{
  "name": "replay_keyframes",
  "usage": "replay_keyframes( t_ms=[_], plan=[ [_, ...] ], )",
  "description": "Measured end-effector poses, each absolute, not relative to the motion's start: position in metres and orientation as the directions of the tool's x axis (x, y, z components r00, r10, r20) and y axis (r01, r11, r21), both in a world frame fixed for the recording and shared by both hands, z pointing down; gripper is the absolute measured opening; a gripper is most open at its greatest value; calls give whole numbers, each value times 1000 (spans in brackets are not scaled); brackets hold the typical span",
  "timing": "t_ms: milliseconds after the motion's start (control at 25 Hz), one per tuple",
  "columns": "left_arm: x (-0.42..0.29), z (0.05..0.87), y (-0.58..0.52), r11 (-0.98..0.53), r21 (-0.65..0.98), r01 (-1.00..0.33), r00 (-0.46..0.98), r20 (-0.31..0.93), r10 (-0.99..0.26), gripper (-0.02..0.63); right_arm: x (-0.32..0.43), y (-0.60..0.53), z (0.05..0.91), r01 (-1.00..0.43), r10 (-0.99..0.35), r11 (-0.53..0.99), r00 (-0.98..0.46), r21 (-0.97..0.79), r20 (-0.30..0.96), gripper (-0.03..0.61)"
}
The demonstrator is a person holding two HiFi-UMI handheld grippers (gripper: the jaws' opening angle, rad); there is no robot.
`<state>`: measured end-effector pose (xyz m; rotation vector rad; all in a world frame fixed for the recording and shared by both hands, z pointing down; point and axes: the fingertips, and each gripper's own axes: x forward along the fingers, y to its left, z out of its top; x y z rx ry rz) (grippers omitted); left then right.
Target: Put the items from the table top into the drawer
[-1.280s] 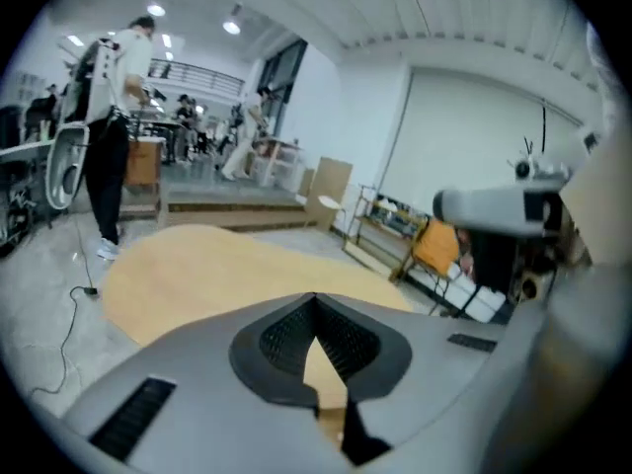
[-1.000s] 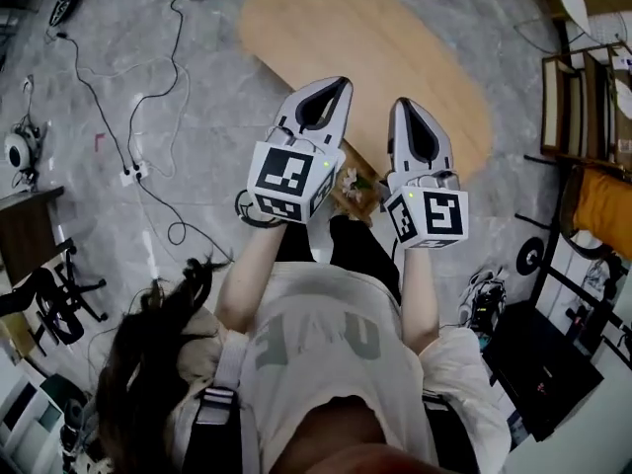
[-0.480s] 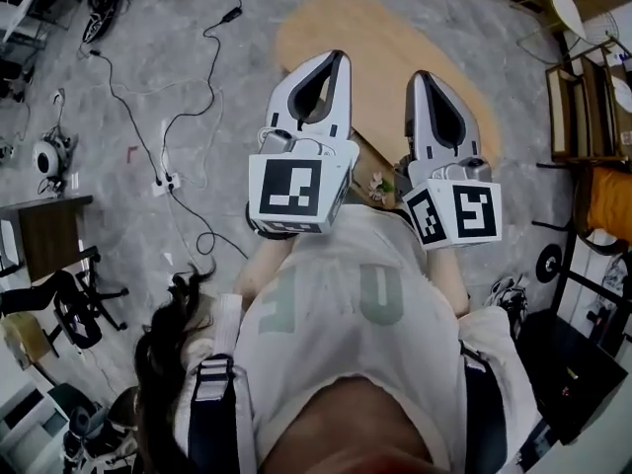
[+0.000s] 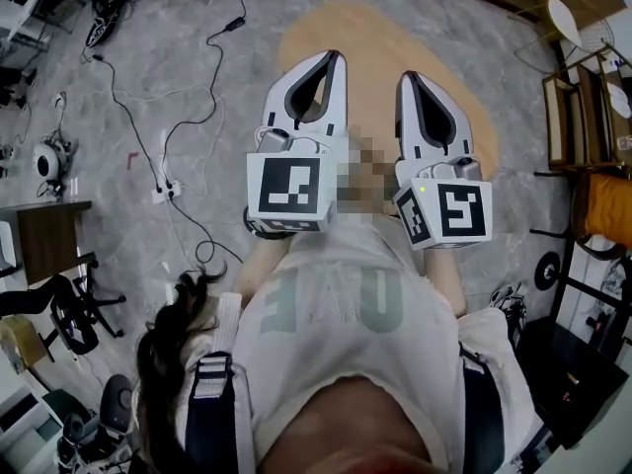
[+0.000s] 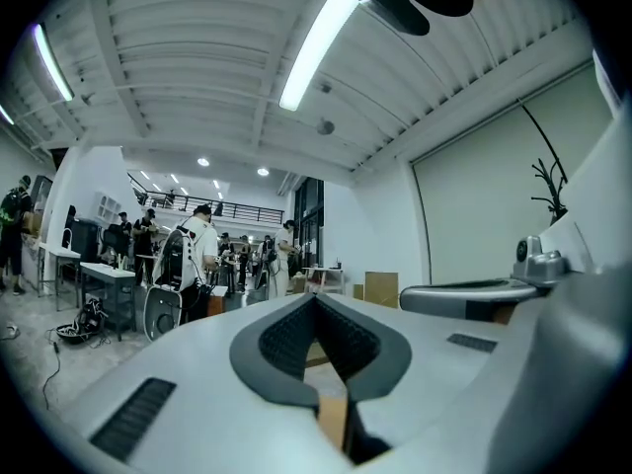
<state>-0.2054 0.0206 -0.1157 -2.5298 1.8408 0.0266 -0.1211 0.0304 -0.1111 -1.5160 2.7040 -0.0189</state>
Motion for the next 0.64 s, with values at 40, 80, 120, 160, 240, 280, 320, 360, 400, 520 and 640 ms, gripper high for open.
replay_keyframes(
  t_ms=[40, 80, 120, 160, 240, 280, 320, 360, 400, 520, 640],
  plan=[
    [-205, -116, 20, -310, 0, -951, 310, -21, -951, 5, -120, 30, -112, -855, -855, 518, -517, -27, -33, 5],
    [-204, -116, 20, -312, -2, -950, 312, -20, -950, 5, -119, 30, -112, -857, -857, 515, -514, -24, -35, 5],
    [-203, -116, 20, -314, -5, -950, 314, -20, -949, 5, -118, 29, -113, -858, -858, 512, -511, -24, -38, 5],
    [-202, -116, 19, -315, -8, -949, 315, -19, -949, 5, -117, 28, -113, -859, -859, 511, -510, -24, -39, 5],
    [-202, -116, 16, -317, -12, -948, 317, -18, -948, 5, -117, 25, -113, -861, -861, 508, -506, -26, -38, 5],
    [-202, -116, 15, -318, -13, -948, 318, -18, -948, 5, -117, 24, -113, -862, -862, 506, -505, -25, -36, 5],
    [-203, -116, 14, -318, -12, -948, 318, -16, -948, 5, -117, 22, -113, -863, -864, 504, -503, -25, -35, 5],
    [-203, -116, 12, -319, -11, -948, 319, -14, -948, 5, -117, 21, -113, -865, -865, 502, -501, -26, -34, 5],
    [-203, -116, 11, -320, -11, -947, 320, -12, -947, 5, -116, 19, -113, -866, -866, 500, -499, -27, -34, 5],
    [-202, -115, 7, -323, -14, -946, 323, -7, -946, 5, -117, 15, -115, -862, -862, 506, -505, -24, -41, 5],
    [-201, -116, 3, -327, -17, -945, 327, -7, -945, 5, -119, 12, -118, -852, -852, 522, -521, -19, -55, 5]
  ],
)
